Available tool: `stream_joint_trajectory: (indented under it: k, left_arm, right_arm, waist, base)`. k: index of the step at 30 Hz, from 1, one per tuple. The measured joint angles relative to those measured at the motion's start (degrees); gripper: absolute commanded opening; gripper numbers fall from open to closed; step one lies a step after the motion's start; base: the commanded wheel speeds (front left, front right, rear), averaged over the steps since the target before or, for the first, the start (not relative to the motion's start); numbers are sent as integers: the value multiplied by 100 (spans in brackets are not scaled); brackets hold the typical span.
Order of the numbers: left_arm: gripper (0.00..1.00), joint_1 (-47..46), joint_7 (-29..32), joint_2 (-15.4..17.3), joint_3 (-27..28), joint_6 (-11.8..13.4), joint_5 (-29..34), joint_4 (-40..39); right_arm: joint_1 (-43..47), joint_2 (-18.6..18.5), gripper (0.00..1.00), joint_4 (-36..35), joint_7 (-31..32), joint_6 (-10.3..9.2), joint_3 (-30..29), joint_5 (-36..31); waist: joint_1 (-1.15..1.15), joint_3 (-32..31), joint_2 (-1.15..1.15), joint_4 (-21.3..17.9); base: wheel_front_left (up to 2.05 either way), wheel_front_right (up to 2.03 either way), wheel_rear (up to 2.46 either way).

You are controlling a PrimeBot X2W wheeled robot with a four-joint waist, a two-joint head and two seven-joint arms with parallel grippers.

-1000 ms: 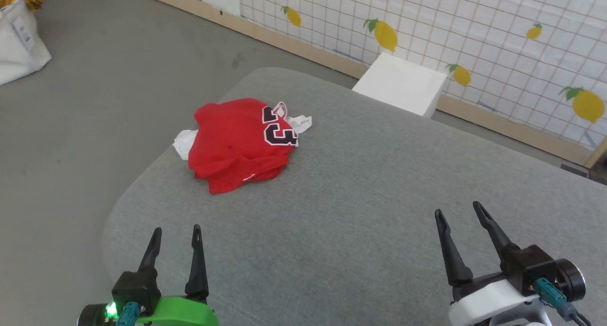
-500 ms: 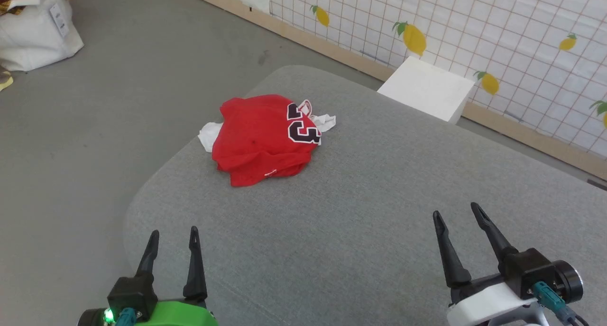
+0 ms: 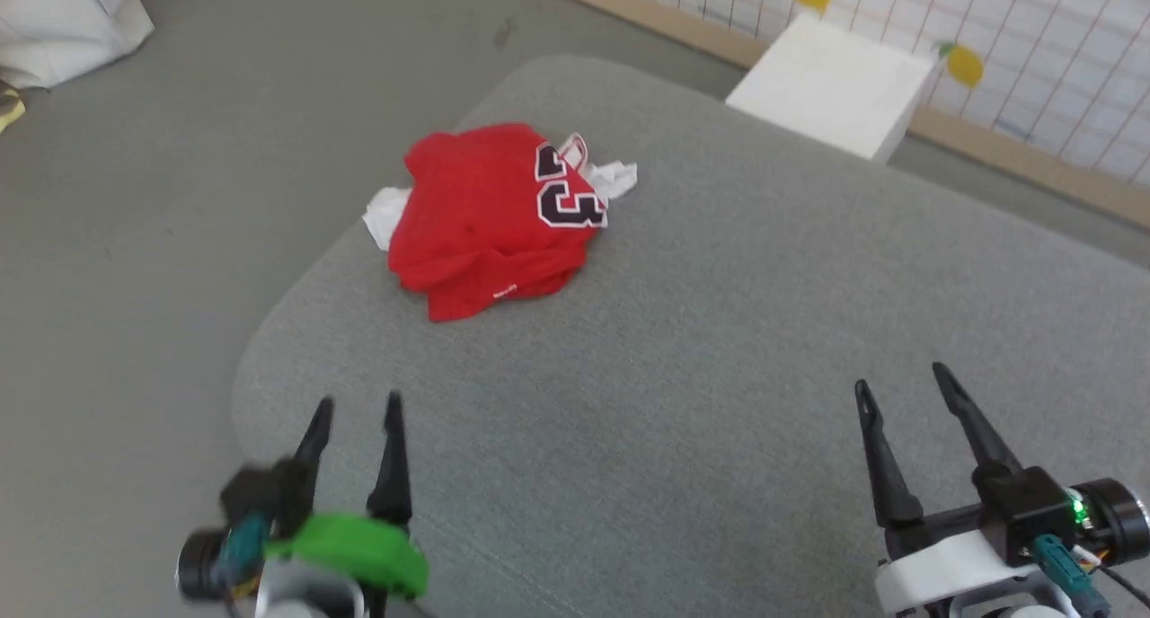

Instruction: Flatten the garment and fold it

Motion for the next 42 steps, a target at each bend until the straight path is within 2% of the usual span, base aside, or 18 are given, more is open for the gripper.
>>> stream_joint_trajectory:
  k: [2,5,14,21,27,33,38,39,40,42]
  left_arm:
    - [100,-406,345,136,-64,-203,-101,309]
    - [100,-966,697,293,-29,-354,-367,689]
    - [100,-2781,1618,985,40,-586,-817,1822]
    - [100,-3969,2522,1488,-80,-643,-1206,2688]
    - [100,-4824,3344,1840,45,-645,-1746,3348]
    - [100,-5188,4051,2080,-49,-646,-2172,3921]
    - [100,-5352,4463,2313,-221,-645,-2586,4077]
    - [26,-5360,4574,2369,-293,-644,-2696,4065]
    - [0,-5366,4675,2441,-367,-643,-2828,4021]
    - [0,-5361,4745,2531,-515,-643,-3054,3921]
  right_arm:
    - [-9,-24,100,-103,-1,0,-26,-99]
    - [-55,-75,100,-291,27,0,-37,-145]
    - [-269,-382,100,-1131,335,0,-83,-176]
    - [-452,-569,100,-1686,556,0,-158,-164]
    - [-592,-656,100,-2011,651,0,-232,-144]
    - [-645,-690,100,-2135,661,0,-296,-135]
    - [-693,-694,100,-2165,661,0,-349,-129]
    - [-694,-693,100,-2170,661,0,-357,-129]
    - [-695,-691,100,-2171,661,0,-366,-129]
    - [-695,-687,100,-2165,661,0,-388,-131]
  waist:
    - [0,176,0,-46]
    - [0,429,0,-135]
    - [0,1259,0,-514]
    - [1,1947,0,-843]
    - [1,2522,0,-1125]
    - [1,2959,0,-1413]
    - [1,3194,0,-1619]
    - [0,3230,0,-1651]
    - [0,3256,1,-1680]
    - [0,3275,0,-1710]
  base:
    - [0,0,0]
    - [0,0,0]
    - [0,0,0]
    - [0,0,0]
    - [0,0,0]
    - [0,0,0]
    - [0,0,0]
    - [0,0,0]
    - [0,0,0]
    - [0,0,0]
